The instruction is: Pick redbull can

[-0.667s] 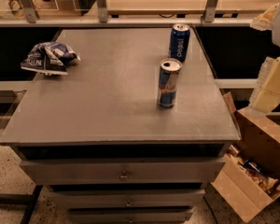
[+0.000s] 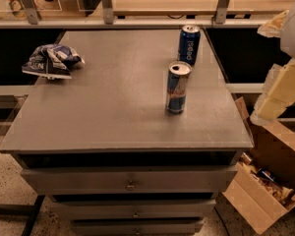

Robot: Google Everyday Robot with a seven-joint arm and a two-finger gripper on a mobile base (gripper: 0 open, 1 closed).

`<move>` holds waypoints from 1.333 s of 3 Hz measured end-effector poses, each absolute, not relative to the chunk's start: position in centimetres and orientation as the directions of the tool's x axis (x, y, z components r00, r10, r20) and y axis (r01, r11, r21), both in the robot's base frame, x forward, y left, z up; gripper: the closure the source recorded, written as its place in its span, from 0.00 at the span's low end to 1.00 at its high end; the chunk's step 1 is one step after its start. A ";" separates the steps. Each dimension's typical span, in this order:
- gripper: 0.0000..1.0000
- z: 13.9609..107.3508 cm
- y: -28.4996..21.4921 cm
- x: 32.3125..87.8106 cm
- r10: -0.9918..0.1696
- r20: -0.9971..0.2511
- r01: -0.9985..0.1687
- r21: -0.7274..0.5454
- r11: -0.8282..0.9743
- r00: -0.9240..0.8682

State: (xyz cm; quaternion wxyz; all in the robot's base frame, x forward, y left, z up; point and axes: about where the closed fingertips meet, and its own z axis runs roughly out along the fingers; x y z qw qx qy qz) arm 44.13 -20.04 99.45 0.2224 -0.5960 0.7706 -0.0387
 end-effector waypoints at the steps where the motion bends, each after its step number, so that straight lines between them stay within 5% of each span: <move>1: 0.00 96.3 -18.0 45.4 -0.870 -0.461 -0.902 -0.279 0.330 -0.175; 4: 0.00 89.5 -8.0 50.3 -0.537 -0.840 -0.897 -0.177 0.405 -0.076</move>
Offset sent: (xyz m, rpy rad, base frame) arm 0.0539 0.0997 -0.0905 0.6509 -0.0822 0.0241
